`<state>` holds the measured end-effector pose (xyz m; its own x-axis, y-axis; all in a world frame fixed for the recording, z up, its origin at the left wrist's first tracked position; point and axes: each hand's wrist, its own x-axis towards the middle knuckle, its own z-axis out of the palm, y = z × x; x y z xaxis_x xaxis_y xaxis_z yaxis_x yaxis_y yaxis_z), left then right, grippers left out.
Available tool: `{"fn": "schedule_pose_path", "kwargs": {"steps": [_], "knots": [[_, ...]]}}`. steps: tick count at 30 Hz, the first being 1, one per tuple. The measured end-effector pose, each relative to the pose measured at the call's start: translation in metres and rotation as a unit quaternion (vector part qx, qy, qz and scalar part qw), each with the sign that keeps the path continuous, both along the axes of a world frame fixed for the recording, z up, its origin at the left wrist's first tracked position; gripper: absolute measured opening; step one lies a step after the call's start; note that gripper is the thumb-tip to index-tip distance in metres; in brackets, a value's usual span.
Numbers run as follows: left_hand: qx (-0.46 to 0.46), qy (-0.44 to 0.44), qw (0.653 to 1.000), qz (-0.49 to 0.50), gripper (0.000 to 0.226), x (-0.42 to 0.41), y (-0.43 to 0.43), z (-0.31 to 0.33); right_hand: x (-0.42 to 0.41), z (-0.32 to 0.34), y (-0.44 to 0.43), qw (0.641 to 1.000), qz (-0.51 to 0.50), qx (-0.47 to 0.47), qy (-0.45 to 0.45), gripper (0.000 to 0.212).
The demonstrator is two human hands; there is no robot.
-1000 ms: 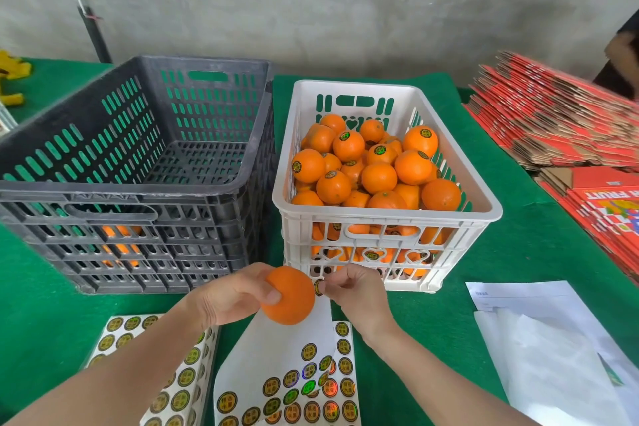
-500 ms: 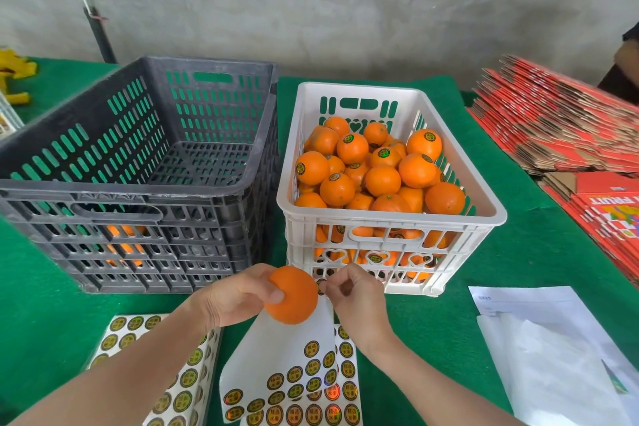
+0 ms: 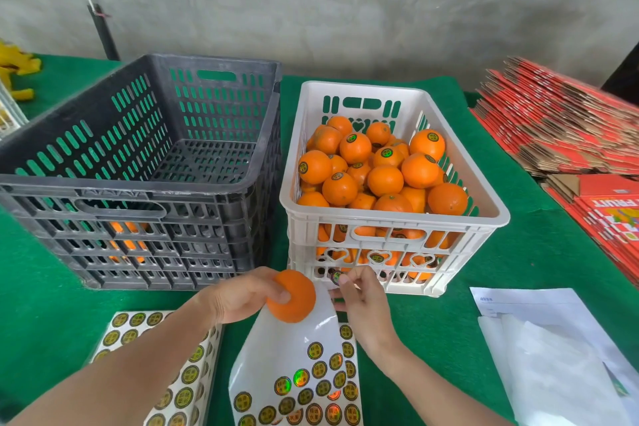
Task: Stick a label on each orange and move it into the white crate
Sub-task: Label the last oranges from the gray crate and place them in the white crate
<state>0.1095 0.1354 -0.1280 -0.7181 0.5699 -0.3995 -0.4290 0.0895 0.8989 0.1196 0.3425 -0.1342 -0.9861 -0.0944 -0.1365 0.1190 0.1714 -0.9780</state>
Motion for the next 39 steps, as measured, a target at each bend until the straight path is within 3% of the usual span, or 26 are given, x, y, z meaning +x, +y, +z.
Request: {"fn": "schedule_pose_path", "kwargs": {"steps": [2, 5, 10, 15, 21, 26, 32, 39], "knots": [[-0.042, 0.018, 0.999, -0.004, 0.082, 0.001, 0.002, 0.0, -0.001, -0.001, 0.002, 0.999, 0.0, 0.024, -0.028, 0.014], [-0.044, 0.026, 0.998, 0.03, 0.084, 0.001, 0.002, 0.0, -0.003, 0.002, 0.009, 0.997, 0.011, 0.075, -0.001, 0.016], [0.096, -0.029, 0.987, 0.128, 0.1, 0.007, 0.002, 0.006, -0.015, 0.039, 0.016, 0.996, 0.073, 0.037, 0.027, 0.023], [0.154, -0.014, 0.976, 0.151, 0.106, 0.015, 0.011, 0.025, -0.018, 0.087, 0.017, 0.976, 0.198, 0.053, 0.074, 0.024], [0.219, -0.06, 0.954, 0.197, 0.071, 0.014, 0.02, 0.042, -0.016, 0.112, 0.006, 0.917, 0.321, 0.195, 0.133, 0.021], [0.215, -0.076, 0.949, 0.216, 0.085, 0.016, 0.02, 0.048, -0.018, 0.118, -0.004, 0.897, 0.326, 0.261, 0.148, 0.018], [0.233, -0.089, 0.944, 0.218, 0.084, 0.019, 0.021, 0.051, -0.015, 0.116, -0.013, 0.893, 0.284, 0.293, 0.189, 0.009], [0.276, -0.081, 0.931, 0.225, 0.066, 0.02, 0.025, 0.053, -0.007, 0.102, -0.02, 0.92, 0.202, 0.23, 0.243, 0.019]]}}
